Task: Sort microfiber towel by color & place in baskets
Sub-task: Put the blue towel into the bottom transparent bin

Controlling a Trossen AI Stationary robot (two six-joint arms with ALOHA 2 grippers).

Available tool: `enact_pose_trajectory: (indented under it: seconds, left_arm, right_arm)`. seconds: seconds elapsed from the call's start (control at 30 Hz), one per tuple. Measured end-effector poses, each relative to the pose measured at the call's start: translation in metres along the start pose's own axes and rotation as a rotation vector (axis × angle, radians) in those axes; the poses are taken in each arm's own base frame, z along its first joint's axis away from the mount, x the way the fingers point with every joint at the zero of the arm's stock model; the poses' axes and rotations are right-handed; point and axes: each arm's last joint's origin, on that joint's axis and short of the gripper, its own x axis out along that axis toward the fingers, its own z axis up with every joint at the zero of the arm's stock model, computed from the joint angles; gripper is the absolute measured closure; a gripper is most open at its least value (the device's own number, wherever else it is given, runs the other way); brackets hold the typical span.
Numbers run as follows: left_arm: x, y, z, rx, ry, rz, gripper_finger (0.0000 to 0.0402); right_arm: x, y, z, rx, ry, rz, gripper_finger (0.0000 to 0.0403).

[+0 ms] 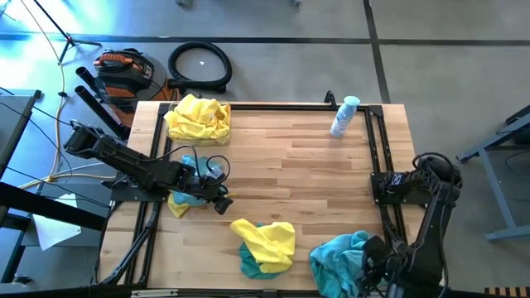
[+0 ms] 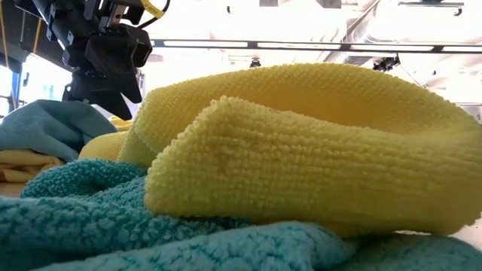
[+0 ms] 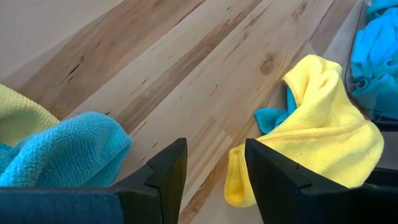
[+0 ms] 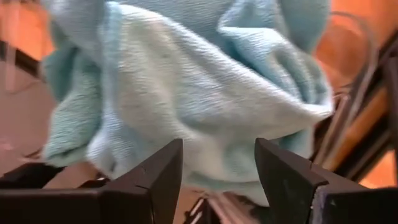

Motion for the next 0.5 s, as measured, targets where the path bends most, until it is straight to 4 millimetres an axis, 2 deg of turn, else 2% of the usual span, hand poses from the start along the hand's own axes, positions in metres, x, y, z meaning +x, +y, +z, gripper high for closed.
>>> enact_pose_trajectory:
  seconds: [0.17, 0.3, 0.5]
  left_arm:
    - [0.000, 0.000, 0.000, 0.000, 0.000, -0.001, 0.0250]
    - [0.000, 0.000, 0.000, 0.000, 0.001, -0.001, 0.0250]
    - [0.000, 0.000, 0.000, 0.000, 0.003, -0.002, 0.0250]
  right_arm:
    - [0.010, 0.014, 0.003, 0.000, -0.002, 0.035, 0.0206]
    - [0.034, 0.034, 0.009, -0.032, -0.011, 0.004, 0.0206]
    - [0.081, 0.058, 0.015, -0.072, 0.063, -0.134, 0.0206]
